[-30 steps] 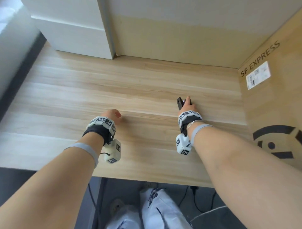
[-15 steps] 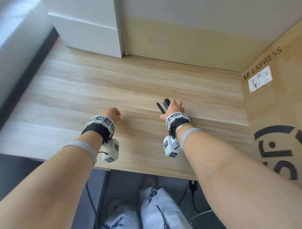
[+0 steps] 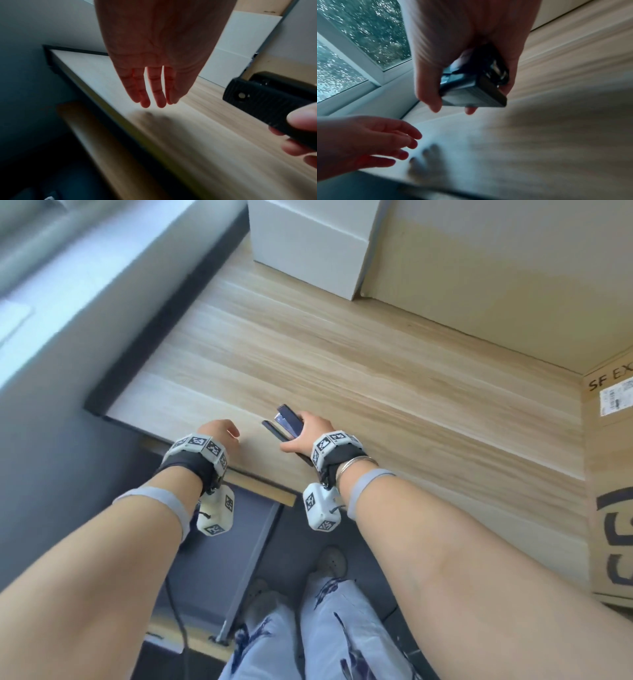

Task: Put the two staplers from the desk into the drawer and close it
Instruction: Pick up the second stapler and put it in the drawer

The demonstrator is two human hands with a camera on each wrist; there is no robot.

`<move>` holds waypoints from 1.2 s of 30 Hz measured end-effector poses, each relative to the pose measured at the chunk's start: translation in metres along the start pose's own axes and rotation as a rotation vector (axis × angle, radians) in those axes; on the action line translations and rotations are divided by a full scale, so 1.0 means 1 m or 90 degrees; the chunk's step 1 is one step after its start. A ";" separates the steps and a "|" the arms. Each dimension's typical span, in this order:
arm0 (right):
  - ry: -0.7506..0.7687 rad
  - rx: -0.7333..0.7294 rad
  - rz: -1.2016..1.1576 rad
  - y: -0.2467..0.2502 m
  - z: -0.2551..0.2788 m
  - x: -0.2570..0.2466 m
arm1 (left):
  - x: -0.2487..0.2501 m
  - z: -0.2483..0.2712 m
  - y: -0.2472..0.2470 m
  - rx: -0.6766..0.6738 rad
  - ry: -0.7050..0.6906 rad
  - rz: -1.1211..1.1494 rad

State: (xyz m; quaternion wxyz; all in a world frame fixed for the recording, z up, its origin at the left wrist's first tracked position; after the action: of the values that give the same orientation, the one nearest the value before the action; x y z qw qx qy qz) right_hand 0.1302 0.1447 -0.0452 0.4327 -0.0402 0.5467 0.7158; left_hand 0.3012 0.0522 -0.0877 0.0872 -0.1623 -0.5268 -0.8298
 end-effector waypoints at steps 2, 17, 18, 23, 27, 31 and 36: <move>0.031 -0.045 0.004 -0.023 0.007 -0.020 | -0.029 0.007 0.004 0.016 0.017 0.007; -0.046 -0.299 0.158 -0.221 0.041 -0.022 | -0.200 0.048 -0.046 0.004 0.162 0.035; -0.085 -0.289 0.141 -0.232 0.041 -0.017 | -0.209 0.049 -0.053 -0.003 0.169 0.038; -0.238 -0.238 0.040 -0.274 0.039 -0.005 | -0.237 0.049 -0.085 -0.026 0.193 0.041; -0.297 -0.207 0.032 -0.296 0.030 0.000 | -0.248 0.043 -0.105 -0.039 0.204 0.040; -0.361 -0.210 0.007 -0.313 0.020 0.006 | -0.259 0.037 -0.121 -0.046 0.218 0.049; -0.416 -0.215 -0.017 -0.332 0.016 0.014 | -0.271 0.034 -0.131 -0.051 0.226 0.043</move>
State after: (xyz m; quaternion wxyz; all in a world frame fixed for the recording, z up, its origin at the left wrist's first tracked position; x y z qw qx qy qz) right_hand 0.3485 0.1753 -0.2946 0.5807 0.1126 0.2531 0.7655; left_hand 0.5185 0.1322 -0.2834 0.2005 -0.0342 -0.4640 -0.8622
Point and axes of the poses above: each hand's wrist, its own z-axis away from the middle knuckle, its own y-axis out of the back of the hand, x = y × z, the point moved 1 cm from there along -z, towards the middle knuckle, and after that the axes turned 11 degrees about x, right-handed, at the moved point
